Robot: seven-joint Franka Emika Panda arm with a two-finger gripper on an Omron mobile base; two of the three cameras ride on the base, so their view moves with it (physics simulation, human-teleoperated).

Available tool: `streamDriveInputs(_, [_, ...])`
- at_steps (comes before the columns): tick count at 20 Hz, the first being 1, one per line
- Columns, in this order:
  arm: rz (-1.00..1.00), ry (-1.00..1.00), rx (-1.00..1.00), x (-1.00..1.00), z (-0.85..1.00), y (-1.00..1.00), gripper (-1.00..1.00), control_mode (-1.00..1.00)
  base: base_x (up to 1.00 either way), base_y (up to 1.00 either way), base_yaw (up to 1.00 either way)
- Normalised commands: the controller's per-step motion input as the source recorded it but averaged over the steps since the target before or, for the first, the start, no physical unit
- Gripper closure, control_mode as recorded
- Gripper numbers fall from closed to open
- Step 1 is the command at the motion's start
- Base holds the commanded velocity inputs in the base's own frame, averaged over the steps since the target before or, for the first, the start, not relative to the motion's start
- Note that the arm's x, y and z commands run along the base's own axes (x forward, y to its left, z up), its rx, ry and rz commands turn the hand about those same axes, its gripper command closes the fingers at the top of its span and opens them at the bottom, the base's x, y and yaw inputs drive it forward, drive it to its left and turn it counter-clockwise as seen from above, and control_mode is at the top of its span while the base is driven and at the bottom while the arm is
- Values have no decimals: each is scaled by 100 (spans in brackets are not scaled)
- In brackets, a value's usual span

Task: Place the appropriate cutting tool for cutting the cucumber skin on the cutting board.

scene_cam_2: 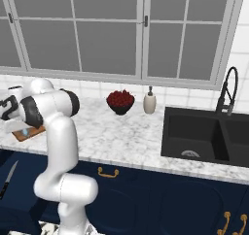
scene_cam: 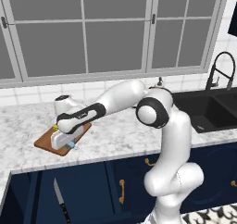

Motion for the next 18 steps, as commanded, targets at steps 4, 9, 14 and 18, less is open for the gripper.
streamDriveInputs(4, [2, 0, 0, 2, -22, 28, 100, -100, 0, 0, 0])
streamDriveInputs(9, [4, 0, 0, 16, -28, 0, 100, -100, 0, 0, 0])
streamDriveInputs(14, [4, -1, 0, 1, -23, 0, -100, -100, 0, 0, 0])
streamDriveInputs(18, [0, -2, 0, -23, 0, -2, -100, -100, 0, 0, 0])
